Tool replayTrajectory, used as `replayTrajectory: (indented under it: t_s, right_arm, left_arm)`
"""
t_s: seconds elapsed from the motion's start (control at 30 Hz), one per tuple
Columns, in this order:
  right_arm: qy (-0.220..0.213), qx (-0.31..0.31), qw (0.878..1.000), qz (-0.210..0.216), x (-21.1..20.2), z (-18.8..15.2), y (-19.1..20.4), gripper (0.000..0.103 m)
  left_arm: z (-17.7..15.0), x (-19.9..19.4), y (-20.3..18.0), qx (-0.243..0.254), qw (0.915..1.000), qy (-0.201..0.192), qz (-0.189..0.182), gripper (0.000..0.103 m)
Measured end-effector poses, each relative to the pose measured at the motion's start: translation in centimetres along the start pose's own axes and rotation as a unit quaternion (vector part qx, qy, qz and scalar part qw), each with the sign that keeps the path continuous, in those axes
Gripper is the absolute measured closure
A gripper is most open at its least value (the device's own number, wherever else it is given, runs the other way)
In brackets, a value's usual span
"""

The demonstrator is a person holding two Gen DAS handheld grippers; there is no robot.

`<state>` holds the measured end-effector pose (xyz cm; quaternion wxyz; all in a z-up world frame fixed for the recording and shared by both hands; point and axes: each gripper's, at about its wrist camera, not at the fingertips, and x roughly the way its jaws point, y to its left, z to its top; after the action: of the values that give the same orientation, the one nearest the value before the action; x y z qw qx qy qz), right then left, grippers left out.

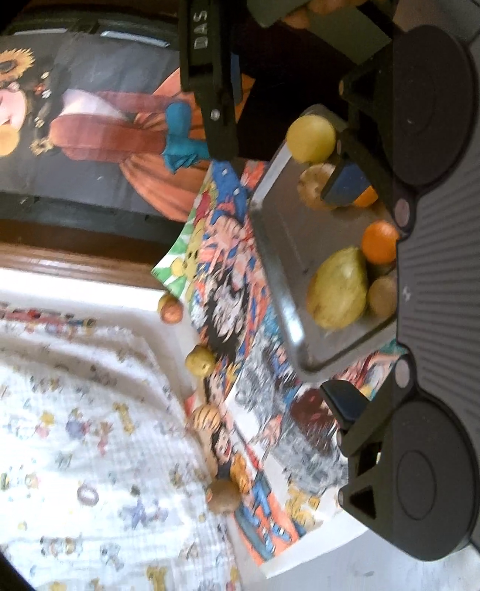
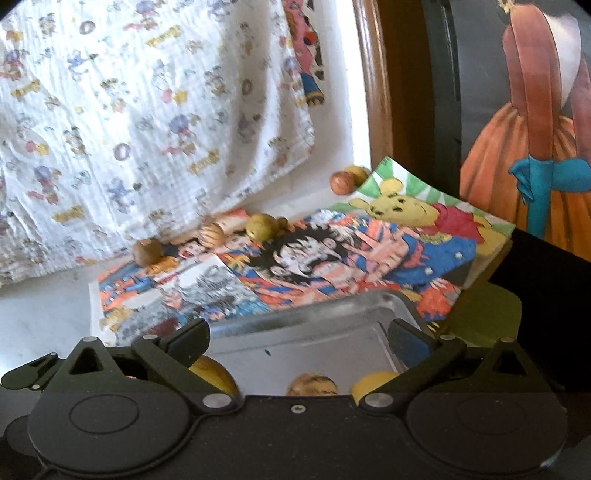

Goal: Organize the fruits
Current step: 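Move both open tools back over the fruits on the poster, then grasp the striped pepino with the left tool while the right tool grasps the green-yellow pear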

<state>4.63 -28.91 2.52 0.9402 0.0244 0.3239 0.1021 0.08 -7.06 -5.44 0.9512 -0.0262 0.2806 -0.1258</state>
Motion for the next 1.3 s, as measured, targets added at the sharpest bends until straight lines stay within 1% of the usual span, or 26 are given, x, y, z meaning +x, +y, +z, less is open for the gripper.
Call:
replayTrajectory:
  t_s: [0.33,0.57,0.77,0.87,1.0,1.13,1.3]
  right_arm:
    - [-0.027,-0.043,0.998,0.029,-1.2,3.0,4.1,0.001]
    - [-0.033,-0.065,0.996,0.045,-0.3,5.0,6.3,0.001]
    - [-0.032,-0.07,0.996,0.049,1.3,6.4,6.9,0.001]
    - [-0.029,-0.067,0.996,0.05,2.6,7.1,6.7,0.001]
    - [-0.022,-0.059,0.997,0.053,5.0,8.4,6.4,0.001]
    - [-0.013,-0.05,0.997,0.061,8.2,9.6,6.0,0.001]
    - [0.005,-0.04,0.997,0.063,13.5,11.4,5.4,0.001]
  left_arm:
    - [2.7,-1.8,5.3,-0.041,0.9965,-0.036,0.063,0.001]
    - [4.5,-2.0,7.4,-0.038,0.9939,-0.055,0.088,0.001]
    - [6.2,-0.2,8.8,-0.026,0.9924,-0.06,0.104,0.001]
    - [7.3,1.7,9.6,-0.018,0.9919,-0.059,0.112,0.001]
    - [9.0,5.2,10.8,-0.006,0.9915,-0.052,0.119,0.001]
    - [10.7,10.0,12.4,-0.005,0.9926,-0.037,0.116,0.001]
    - [12.2,16.2,14.1,-0.002,0.9927,-0.017,0.119,0.003]
